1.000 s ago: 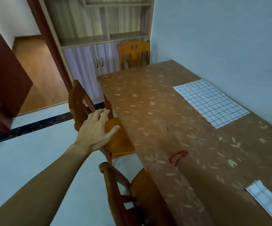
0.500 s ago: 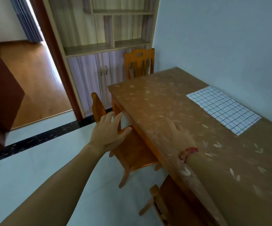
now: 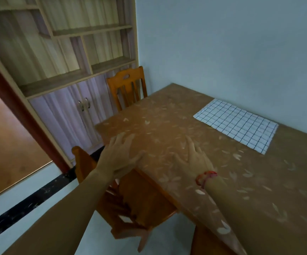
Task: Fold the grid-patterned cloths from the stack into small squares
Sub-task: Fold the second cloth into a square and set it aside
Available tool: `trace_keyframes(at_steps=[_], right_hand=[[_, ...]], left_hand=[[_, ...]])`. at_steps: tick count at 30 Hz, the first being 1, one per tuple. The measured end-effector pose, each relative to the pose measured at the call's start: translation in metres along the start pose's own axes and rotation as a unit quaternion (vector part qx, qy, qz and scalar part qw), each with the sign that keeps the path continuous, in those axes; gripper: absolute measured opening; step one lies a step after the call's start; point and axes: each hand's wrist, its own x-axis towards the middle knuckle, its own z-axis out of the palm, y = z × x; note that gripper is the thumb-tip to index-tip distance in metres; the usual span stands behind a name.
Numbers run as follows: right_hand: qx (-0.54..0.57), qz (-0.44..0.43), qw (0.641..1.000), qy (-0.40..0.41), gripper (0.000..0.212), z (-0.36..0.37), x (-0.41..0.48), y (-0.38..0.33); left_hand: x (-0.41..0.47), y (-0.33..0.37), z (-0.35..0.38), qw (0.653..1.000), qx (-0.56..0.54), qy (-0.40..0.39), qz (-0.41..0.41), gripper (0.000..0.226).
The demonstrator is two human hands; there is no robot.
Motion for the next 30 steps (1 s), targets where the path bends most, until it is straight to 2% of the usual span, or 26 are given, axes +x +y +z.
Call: trace_keyframes(at_steps=[1,4,7,12,18,25,27,29,30], right_hand=[[0.023,0.013,0.999,0.033,0.08,0.004,0.014,0.004],[-0.006,0.066,0.997,-0.036,0.069,0.011,0.046,0.014],[0.028,0.094,0.994,0.044,0.078,0.0,0.067,0.02],[0.033,0.166,0.983,0.065,0.079,-0.011,0.085,0.054],[0.012,0.272,0.957,0.098,0.078,-0.025,0.078,0.087],[-0.01,0.371,0.918,0.138,0.075,-0.039,0.076,0.103],[0.019,0.405,0.909,0.101,0.074,-0.021,0.078,0.141],[0.068,0.429,0.901,0.013,0.072,-0.003,0.083,0.177],[0.075,0.438,0.896,0.005,0.068,0.003,0.091,0.19]], left_hand=[[0.017,-0.003,0.001,1.0,-0.007,-0.01,0.004,0.081],[0.055,-0.004,0.004,0.999,0.001,-0.047,0.023,0.095],[0.094,0.002,0.009,0.998,-0.003,-0.035,0.06,0.102],[0.159,0.026,0.033,0.989,-0.005,-0.077,0.127,0.099],[0.207,0.072,0.057,0.969,-0.04,-0.061,0.234,0.064],[0.261,0.107,0.085,0.945,-0.048,-0.109,0.305,0.079],[0.274,0.121,0.096,0.941,-0.048,-0.131,0.309,0.077],[0.287,0.133,0.112,0.939,-0.048,-0.145,0.309,0.078],[0.294,0.138,0.124,0.936,-0.051,-0.149,0.315,0.075]])
